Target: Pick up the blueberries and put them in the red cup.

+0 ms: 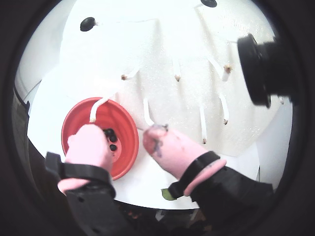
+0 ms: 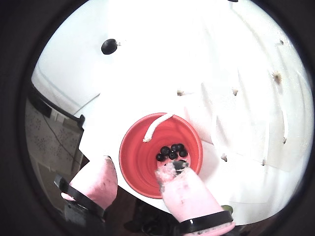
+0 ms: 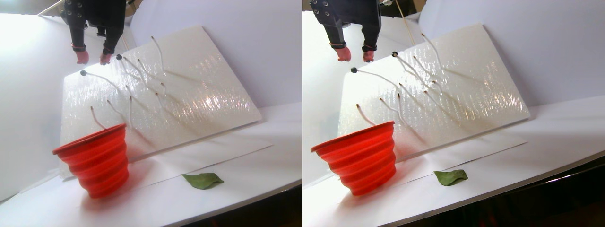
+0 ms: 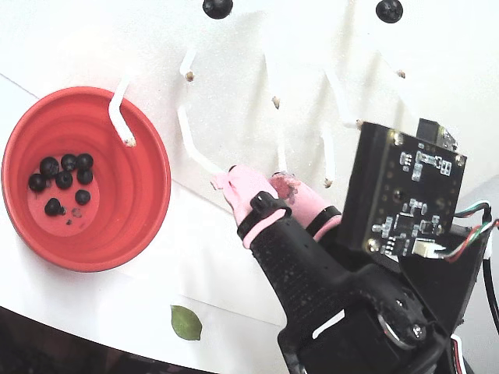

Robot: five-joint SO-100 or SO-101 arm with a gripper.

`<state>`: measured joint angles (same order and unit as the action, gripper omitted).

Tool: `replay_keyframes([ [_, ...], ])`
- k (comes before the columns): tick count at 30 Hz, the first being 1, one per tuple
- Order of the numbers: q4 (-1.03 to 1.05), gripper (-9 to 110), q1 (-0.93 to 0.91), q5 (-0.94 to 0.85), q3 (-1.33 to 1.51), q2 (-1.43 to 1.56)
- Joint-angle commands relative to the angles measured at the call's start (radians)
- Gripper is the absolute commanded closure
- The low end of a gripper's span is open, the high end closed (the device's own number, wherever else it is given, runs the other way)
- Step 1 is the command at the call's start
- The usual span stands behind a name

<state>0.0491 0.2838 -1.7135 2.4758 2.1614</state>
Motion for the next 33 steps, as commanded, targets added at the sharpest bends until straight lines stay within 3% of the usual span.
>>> replay_keyframes([
  [1,0.002,86,-0.002,-0.011,-0.017,0.103],
  [33,-0.021,86,-0.143,-0.087,-0.149,0.152],
])
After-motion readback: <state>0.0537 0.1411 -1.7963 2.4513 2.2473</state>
